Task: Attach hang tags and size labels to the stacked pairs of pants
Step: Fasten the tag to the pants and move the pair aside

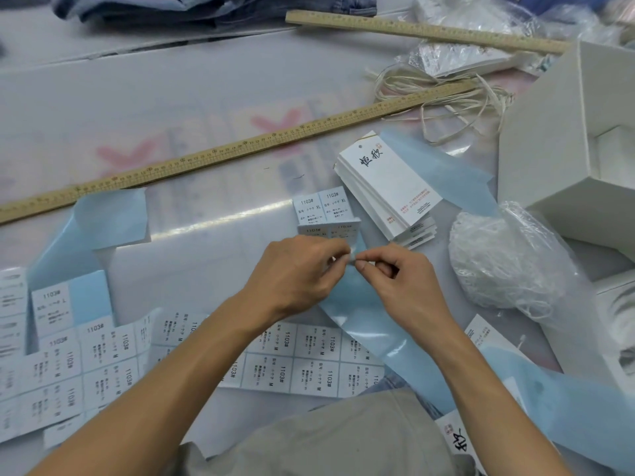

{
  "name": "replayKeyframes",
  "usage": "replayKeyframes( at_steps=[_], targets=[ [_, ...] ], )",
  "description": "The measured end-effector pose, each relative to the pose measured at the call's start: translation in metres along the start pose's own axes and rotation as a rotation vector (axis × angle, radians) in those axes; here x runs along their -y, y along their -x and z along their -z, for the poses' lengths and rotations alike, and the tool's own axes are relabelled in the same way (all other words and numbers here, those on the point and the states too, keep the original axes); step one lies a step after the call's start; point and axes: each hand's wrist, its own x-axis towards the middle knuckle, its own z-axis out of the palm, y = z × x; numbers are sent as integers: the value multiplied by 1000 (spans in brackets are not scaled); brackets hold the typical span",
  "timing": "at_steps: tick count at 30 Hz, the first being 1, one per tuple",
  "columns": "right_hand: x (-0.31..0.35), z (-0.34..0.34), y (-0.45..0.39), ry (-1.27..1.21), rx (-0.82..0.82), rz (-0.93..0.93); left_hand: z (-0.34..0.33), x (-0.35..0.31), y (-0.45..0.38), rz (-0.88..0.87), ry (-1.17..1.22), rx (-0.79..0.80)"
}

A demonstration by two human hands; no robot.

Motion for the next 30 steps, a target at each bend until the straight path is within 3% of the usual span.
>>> replayKeyframes(
  at_steps=[4,11,14,16,19,21,22,27,30],
  targets=[
    [-2,-1,-1,9,-16,-36,1,-5,0,103,88,-55],
    [-8,0,-2,7,-43,-77,11,-3,-4,541,764,-87],
    [-14,6,-1,58,-102,-138,31,14,1,656,777,-239],
    [-10,16,-2,65,-216,-175,55,28,10,669,664,-381],
    [15,36,-4,61,-434,-130,93,24,36,481,384,-554],
    [45,47,-2,16,-460,-69,110,2,54,299,206,-613],
    [62,49,0,-59,-402,-50,115,-10,61,224,126,-636],
    [137,43,47,-401,210,-178,126,-65,84,-80,-313,-692],
    [156,48,76,-534,245,-232,123,-95,89,-250,-484,-629]
  ],
)
